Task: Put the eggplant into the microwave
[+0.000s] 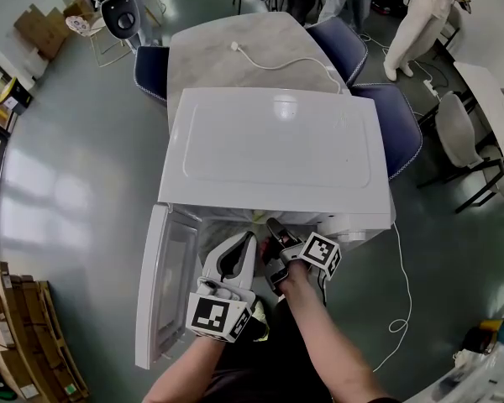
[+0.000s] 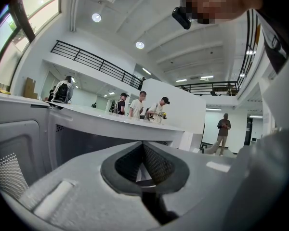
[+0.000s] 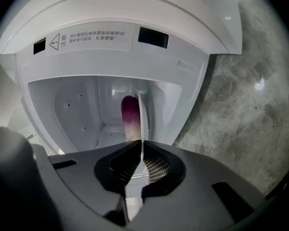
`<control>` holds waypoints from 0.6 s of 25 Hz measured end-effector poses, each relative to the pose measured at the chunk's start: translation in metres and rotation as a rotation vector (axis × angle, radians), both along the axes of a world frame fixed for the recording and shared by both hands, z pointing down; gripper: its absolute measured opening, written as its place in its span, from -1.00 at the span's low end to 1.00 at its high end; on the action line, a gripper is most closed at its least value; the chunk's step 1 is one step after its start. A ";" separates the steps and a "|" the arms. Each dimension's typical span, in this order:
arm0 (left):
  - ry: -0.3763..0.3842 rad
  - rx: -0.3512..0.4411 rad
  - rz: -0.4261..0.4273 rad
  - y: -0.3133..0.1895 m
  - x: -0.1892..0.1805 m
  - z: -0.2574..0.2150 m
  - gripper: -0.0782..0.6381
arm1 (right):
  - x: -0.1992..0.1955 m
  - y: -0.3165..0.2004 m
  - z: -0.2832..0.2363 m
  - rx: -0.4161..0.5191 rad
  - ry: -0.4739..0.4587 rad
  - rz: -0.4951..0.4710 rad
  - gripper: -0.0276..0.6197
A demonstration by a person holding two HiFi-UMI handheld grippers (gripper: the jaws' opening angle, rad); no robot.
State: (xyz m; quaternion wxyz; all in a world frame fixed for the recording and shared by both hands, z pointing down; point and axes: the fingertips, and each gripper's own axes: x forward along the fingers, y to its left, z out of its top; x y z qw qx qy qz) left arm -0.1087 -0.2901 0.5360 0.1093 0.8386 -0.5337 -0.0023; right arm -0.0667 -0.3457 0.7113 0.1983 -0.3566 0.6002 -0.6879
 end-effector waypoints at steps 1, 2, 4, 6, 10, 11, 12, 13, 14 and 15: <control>-0.001 -0.001 -0.001 0.000 0.000 0.001 -0.76 | 0.000 -0.002 0.001 0.005 0.007 0.001 -0.86; -0.002 -0.001 -0.002 -0.001 0.000 0.001 -0.76 | 0.000 -0.004 0.002 0.012 0.018 0.000 -0.86; -0.004 -0.003 -0.003 -0.003 0.000 0.001 -0.76 | -0.001 -0.010 0.001 0.032 0.050 -0.009 -0.86; -0.006 -0.004 -0.006 -0.004 0.000 0.002 -0.76 | -0.002 -0.016 0.000 0.064 0.100 -0.028 -0.86; -0.007 -0.004 -0.010 -0.004 -0.001 0.003 -0.76 | -0.004 -0.025 -0.004 0.127 0.190 -0.063 -0.85; -0.008 -0.005 -0.011 -0.004 -0.002 0.004 -0.76 | -0.004 -0.026 -0.005 0.136 0.207 -0.071 -0.85; -0.008 -0.005 -0.012 -0.004 -0.002 0.004 -0.76 | -0.005 -0.027 -0.006 0.143 0.223 -0.080 -0.85; -0.008 -0.005 -0.013 -0.004 -0.003 0.004 -0.76 | -0.005 -0.028 -0.007 0.147 0.244 -0.094 -0.85; -0.008 -0.005 -0.014 -0.005 -0.003 0.004 -0.76 | -0.005 -0.027 -0.008 0.152 0.271 -0.110 -0.83; -0.008 -0.006 -0.015 -0.005 -0.003 0.004 -0.76 | -0.005 -0.025 -0.008 0.156 0.304 -0.127 -0.81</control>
